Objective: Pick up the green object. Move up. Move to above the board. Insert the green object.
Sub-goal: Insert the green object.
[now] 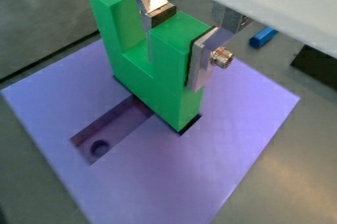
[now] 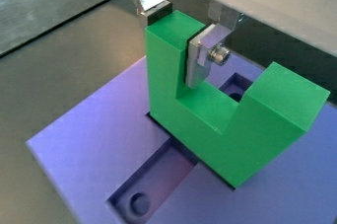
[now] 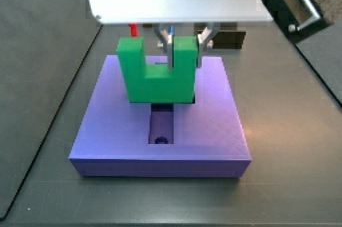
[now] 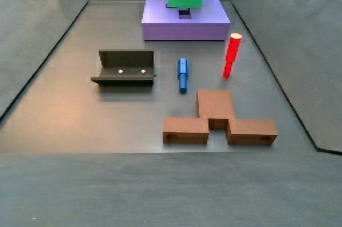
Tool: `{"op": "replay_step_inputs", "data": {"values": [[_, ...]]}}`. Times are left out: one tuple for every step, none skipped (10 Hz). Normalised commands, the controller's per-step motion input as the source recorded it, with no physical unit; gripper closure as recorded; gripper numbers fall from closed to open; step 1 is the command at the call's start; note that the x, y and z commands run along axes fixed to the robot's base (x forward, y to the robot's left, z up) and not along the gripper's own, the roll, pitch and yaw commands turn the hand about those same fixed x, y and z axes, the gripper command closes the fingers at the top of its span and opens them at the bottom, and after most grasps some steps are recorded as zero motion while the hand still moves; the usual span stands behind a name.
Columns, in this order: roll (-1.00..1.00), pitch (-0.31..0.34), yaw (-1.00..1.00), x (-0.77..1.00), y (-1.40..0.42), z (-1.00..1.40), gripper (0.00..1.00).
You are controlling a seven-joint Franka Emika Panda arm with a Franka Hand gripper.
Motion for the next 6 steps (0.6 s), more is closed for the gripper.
{"op": "replay_step_inputs", "data": {"values": [[-0.08, -0.019, 0.00, 0.02, -0.12, -0.31, 1.00], [-0.04, 0.000, -0.07, 0.14, 0.09, -0.42, 1.00], [0.01, -0.033, -0.13, 0.00, 0.16, -0.70, 1.00], [0.00, 0.000, -0.10, 0.05, 0.21, -0.87, 1.00], [0.00, 0.000, -0.09, 0.11, 0.17, -0.85, 1.00], [-0.06, -0.006, -0.05, 0.09, 0.00, -0.19, 1.00]]}}
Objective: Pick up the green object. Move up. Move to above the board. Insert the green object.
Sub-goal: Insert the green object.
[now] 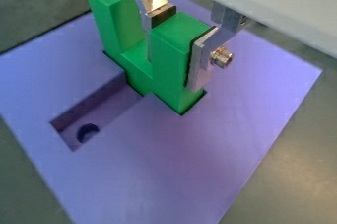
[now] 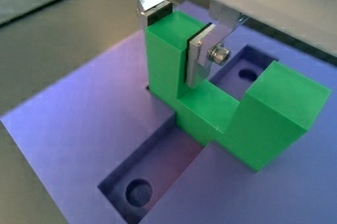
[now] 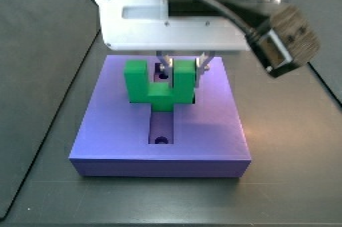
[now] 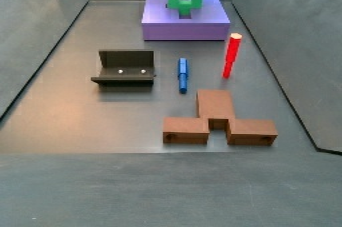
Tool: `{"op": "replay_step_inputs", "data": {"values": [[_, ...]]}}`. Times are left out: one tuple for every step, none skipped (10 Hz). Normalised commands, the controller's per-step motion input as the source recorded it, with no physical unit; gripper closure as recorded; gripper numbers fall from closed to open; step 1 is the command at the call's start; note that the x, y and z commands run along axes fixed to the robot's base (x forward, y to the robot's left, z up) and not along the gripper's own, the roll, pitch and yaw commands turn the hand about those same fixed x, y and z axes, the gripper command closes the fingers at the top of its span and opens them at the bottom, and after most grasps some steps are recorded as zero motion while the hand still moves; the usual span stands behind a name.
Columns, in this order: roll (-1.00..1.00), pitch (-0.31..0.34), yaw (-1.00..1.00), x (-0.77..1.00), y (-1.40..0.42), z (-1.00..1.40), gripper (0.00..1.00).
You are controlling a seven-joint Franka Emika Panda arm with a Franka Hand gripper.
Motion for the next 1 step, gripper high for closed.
{"op": "replay_step_inputs", "data": {"values": [[0.00, 0.000, 0.00, 0.00, 0.00, 0.00, 1.00]]}}
